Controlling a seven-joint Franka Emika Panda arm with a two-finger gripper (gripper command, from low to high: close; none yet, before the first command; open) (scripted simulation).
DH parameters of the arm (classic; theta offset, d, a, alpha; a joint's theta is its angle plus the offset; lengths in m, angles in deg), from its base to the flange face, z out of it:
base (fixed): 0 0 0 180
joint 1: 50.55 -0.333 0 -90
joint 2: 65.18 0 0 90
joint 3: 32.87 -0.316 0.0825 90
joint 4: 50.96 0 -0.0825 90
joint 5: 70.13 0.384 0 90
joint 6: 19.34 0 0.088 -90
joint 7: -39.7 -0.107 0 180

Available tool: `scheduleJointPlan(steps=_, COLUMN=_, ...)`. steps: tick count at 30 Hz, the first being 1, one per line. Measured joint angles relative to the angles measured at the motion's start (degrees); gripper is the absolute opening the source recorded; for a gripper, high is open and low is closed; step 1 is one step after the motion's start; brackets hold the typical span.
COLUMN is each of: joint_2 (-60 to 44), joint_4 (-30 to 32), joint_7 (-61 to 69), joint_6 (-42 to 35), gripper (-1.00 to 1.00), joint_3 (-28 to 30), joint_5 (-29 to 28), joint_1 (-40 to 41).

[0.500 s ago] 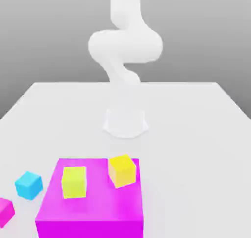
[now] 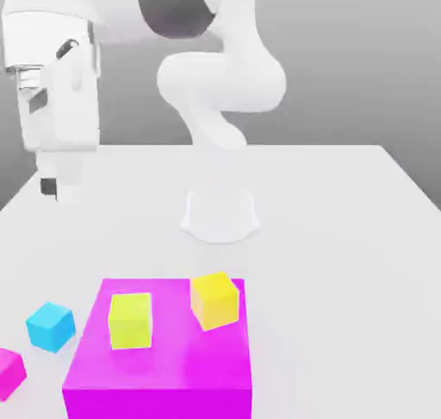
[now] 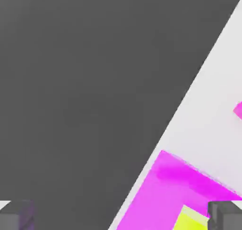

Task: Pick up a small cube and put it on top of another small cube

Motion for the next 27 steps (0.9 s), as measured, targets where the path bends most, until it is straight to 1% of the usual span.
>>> scheduleJointPlan(steps=5, joint_2=-10.08, joint_4=3.14, joint_7=-14.0, joint_6=5.07, gripper=0.0, joint_3=2.98, joint_5=-0.75, joint_1=5.22)
scheduleJointPlan(steps=9, joint_2=-17.97, joint_4=5.49, joint_7=-25.28, joint_6=9.27, gripper=0.0, joint_3=6.49, joint_5=-2.13, joint_1=6.09)
scheduleJointPlan(steps=11, joint_2=-22.08, joint_4=5.26, joint_7=-25.76, joint_6=12.18, gripper=0.0, joint_3=6.13, joint_5=-0.59, joint_1=6.82)
scheduleJointPlan(steps=14, joint_2=-28.36, joint_4=4.13, joint_7=-23.72, joint_6=17.03, gripper=0.0, joint_3=3.02, joint_5=2.76, joint_1=9.39)
scheduleJointPlan(steps=15, joint_2=-30.08, joint_4=3.8, joint_7=-23.2, joint_6=18.41, gripper=-1.0, joint_3=1.86, joint_5=3.5, joint_1=10.4)
scheduleJointPlan(steps=22, joint_2=-30.31, joint_4=3.76, joint_7=-23.2, joint_6=18.72, gripper=-1.0, joint_3=1.67, joint_5=3.53, joint_1=10.59)
scheduleJointPlan(steps=27, joint_2=-21.21, joint_4=5.67, joint_7=-27.36, joint_6=11.57, gripper=-1.0, joint_3=5.87, joint_5=-1.98, joint_1=7.6)
